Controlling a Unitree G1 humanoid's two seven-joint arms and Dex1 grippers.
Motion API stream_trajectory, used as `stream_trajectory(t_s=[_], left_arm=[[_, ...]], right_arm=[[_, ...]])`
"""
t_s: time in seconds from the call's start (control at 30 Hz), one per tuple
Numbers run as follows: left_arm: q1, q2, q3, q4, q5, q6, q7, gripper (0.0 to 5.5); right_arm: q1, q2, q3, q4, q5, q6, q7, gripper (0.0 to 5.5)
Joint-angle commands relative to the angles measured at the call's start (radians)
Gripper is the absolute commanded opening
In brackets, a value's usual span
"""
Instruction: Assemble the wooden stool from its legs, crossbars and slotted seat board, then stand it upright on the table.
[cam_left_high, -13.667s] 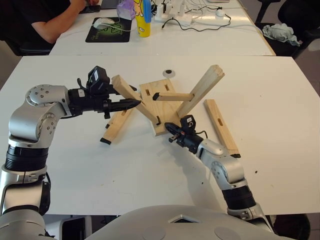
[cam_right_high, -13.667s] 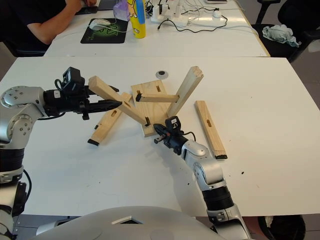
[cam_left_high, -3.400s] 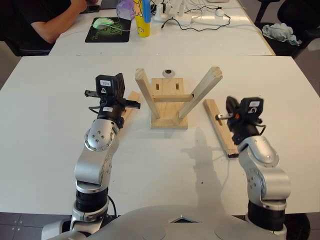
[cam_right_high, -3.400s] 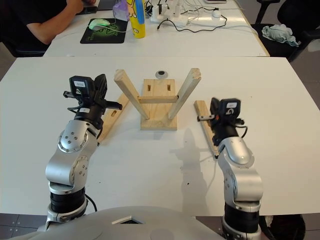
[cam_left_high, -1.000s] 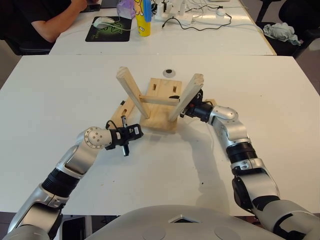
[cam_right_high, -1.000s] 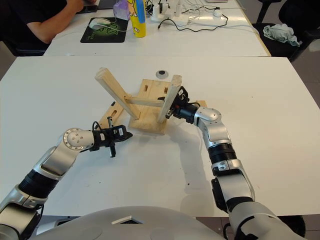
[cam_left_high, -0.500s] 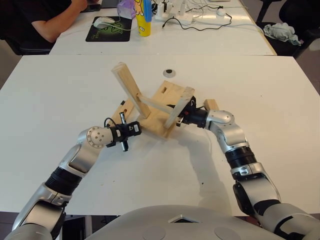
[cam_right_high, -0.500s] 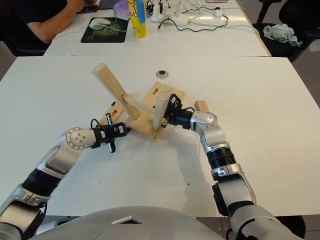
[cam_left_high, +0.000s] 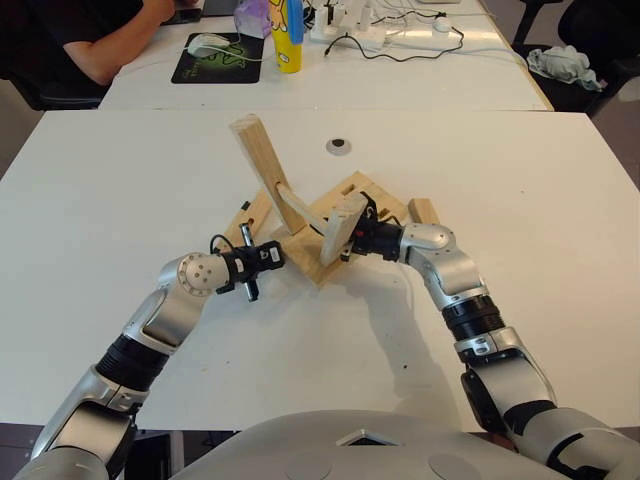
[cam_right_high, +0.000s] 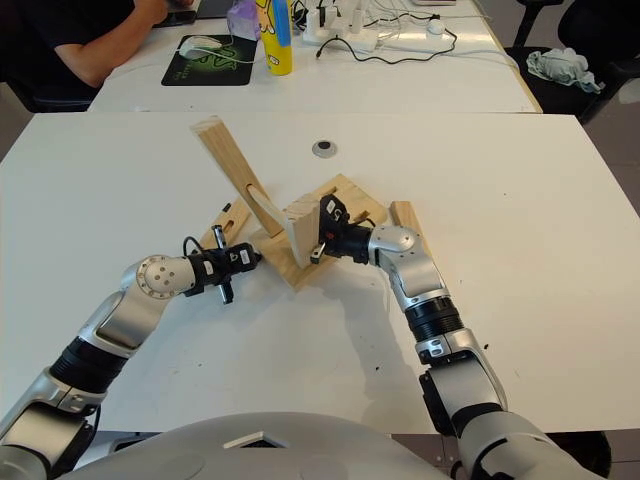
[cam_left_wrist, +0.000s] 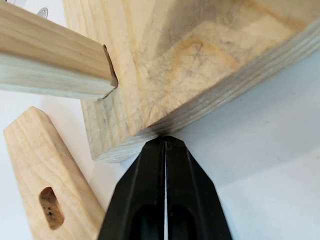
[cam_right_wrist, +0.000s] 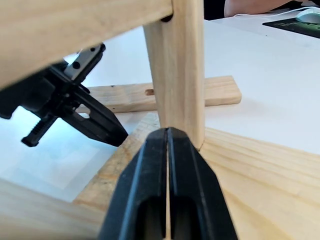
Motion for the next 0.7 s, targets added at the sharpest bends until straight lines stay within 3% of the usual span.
stream_trajectory(t_s=[0.03,0.7], left_arm=[[-0.005,-0.011,-0.005,0.013,0.014,0.011,-0.001,0.01],[-0.092,-0.045,0.009,0.091,0.043,-0.019,0.024,0.01]], right_arm=[[-0.007,0.008,0.021,-0.07,0.0,0.055,-0.003,0.0],[-0.015,0.071,0.051,-0.096,-0.018,0.104,-0.081,0.0]])
